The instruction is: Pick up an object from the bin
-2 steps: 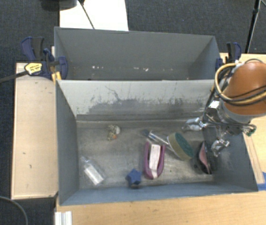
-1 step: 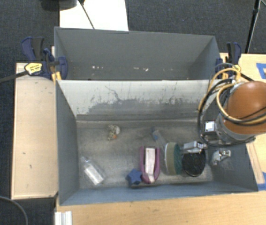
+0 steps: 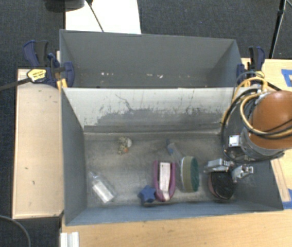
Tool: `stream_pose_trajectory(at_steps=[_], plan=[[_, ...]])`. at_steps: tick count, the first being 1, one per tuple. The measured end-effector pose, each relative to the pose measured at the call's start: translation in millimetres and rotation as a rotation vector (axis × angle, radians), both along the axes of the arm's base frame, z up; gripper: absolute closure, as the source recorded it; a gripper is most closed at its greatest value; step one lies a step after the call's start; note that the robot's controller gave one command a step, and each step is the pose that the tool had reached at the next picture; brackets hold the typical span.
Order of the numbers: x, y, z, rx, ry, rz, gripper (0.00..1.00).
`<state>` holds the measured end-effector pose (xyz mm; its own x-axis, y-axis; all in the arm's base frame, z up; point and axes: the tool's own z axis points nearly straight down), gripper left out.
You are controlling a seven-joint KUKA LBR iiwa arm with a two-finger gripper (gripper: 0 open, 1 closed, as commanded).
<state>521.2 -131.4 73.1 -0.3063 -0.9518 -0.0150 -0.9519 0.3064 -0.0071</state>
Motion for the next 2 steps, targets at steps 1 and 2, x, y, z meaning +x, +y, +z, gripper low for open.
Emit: stream_pose_trajectory(at_steps=[1,2], plan=[[-5.0,-10.1,124.9,-0.013,0.003,-0.057,1.00],[-11.0,-14.5,198.3,-0.014,0.002,-0.038,1.00]])
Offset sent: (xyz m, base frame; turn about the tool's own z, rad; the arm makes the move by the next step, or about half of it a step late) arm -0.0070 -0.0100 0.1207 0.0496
